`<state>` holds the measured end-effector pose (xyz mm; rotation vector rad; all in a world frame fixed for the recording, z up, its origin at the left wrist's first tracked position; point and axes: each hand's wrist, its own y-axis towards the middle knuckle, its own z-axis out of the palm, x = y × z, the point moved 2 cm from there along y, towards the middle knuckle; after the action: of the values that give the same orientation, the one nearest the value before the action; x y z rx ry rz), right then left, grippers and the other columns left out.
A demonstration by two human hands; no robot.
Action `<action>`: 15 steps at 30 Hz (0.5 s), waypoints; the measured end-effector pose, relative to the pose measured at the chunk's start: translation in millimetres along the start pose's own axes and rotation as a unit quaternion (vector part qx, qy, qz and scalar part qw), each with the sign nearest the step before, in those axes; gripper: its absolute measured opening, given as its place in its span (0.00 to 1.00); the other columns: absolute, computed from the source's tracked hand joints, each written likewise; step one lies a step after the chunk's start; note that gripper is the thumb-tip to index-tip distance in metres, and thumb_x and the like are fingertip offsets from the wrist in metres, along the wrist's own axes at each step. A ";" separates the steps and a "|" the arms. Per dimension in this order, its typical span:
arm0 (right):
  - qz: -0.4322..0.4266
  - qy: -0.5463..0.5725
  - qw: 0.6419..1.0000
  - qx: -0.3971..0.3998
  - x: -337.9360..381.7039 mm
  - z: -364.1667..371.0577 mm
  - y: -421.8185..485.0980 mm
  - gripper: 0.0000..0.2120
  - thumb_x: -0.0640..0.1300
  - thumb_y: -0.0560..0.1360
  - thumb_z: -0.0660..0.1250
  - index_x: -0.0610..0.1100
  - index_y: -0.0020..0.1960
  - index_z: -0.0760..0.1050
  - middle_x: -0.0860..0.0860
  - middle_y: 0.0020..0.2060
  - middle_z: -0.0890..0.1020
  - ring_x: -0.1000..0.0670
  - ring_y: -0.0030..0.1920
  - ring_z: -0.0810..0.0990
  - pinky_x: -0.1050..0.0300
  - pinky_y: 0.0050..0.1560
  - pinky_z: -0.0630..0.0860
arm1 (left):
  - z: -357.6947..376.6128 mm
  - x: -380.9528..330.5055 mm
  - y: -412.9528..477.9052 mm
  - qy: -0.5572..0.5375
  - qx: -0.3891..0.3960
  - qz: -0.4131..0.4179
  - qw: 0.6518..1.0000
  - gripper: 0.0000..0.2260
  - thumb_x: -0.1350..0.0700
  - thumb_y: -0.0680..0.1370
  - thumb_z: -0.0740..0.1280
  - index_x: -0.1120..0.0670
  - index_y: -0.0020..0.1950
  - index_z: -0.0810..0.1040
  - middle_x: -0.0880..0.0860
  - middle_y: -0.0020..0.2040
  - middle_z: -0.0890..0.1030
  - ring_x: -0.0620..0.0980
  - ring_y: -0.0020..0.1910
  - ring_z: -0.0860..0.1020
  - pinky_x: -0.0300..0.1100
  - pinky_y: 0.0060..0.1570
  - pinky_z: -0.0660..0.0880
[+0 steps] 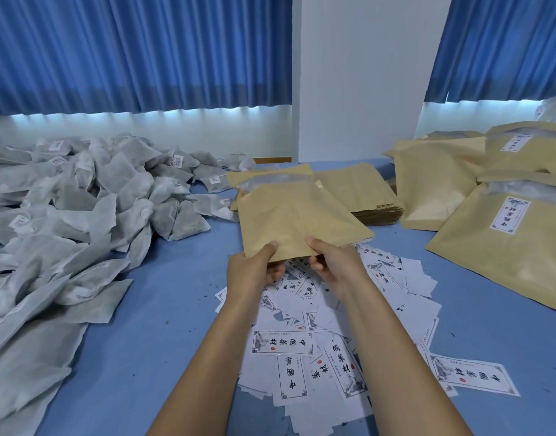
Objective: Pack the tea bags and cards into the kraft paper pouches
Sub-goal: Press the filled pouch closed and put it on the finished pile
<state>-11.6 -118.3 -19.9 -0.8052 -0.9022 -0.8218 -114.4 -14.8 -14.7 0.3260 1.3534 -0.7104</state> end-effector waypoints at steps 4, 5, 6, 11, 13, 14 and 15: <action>0.009 -0.029 0.999 0.027 -6.4 7.9 -2.8 0.05 0.36 0.73 0.71 0.37 0.45 0.75 0.47 0.31 0.75 0.53 0.26 0.68 0.67 0.22 0.66 | -3.3 0.9 1.7 -0.026 -0.016 -0.004 1.000 0.05 0.61 0.74 0.71 0.63 0.45 0.78 0.59 0.35 0.81 0.47 0.24 0.78 0.33 0.24 0.74; 0.007 -0.032 0.999 0.027 -6.8 8.1 -2.3 0.05 0.35 0.73 0.71 0.37 0.44 0.75 0.47 0.31 0.74 0.53 0.26 0.67 0.67 0.22 0.66 | -3.1 1.9 1.7 -0.022 -0.017 -0.006 1.000 0.05 0.61 0.74 0.71 0.63 0.45 0.78 0.59 0.35 0.81 0.47 0.24 0.78 0.32 0.23 0.73; 0.004 -0.028 0.999 0.026 -7.0 7.8 -1.6 0.04 0.34 0.73 0.70 0.37 0.43 0.75 0.47 0.31 0.74 0.52 0.27 0.67 0.67 0.21 0.66 | -2.5 3.0 1.0 -0.020 -0.016 -0.008 1.000 0.06 0.61 0.74 0.71 0.63 0.46 0.78 0.59 0.34 0.81 0.46 0.23 0.78 0.32 0.23 0.73; -0.001 -0.010 1.000 0.028 -6.8 6.5 -1.1 0.04 0.34 0.74 0.70 0.36 0.45 0.75 0.47 0.32 0.75 0.53 0.25 0.68 0.66 0.22 0.66 | -2.0 5.3 0.4 -0.025 -0.014 -0.007 1.000 0.06 0.59 0.73 0.72 0.62 0.44 0.79 0.56 0.30 0.81 0.45 0.22 0.77 0.32 0.22 0.72; 0.016 0.000 0.998 0.058 -10.2 11.3 -4.2 0.05 0.36 0.73 0.71 0.36 0.46 0.76 0.46 0.31 0.75 0.53 0.25 0.68 0.65 0.22 0.66 | -1.4 5.8 0.3 -0.023 0.004 -0.001 1.000 0.06 0.59 0.74 0.72 0.62 0.44 0.79 0.57 0.30 0.82 0.46 0.24 0.79 0.33 0.24 0.74; 0.019 -0.001 0.997 0.071 -11.7 13.7 -5.8 0.05 0.36 0.73 0.71 0.36 0.45 0.76 0.47 0.29 0.76 0.53 0.24 0.68 0.65 0.22 0.66 | -0.1 6.0 -0.5 -0.013 0.018 0.003 1.000 0.06 0.59 0.74 0.72 0.63 0.44 0.80 0.58 0.30 0.82 0.47 0.25 0.80 0.33 0.25 0.74; 0.015 -0.007 0.997 0.076 -12.7 15.3 -6.5 0.04 0.35 0.73 0.71 0.36 0.45 0.76 0.48 0.27 0.75 0.54 0.23 0.68 0.65 0.22 0.66 | 1.6 6.4 -1.1 0.003 0.030 0.010 0.999 0.07 0.59 0.75 0.71 0.63 0.44 0.80 0.58 0.31 0.82 0.48 0.26 0.81 0.34 0.25 0.75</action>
<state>-27.2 -104.9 -23.6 -0.6914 -0.9515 -0.7128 -113.6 -18.3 -20.3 0.3893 1.3352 -0.7358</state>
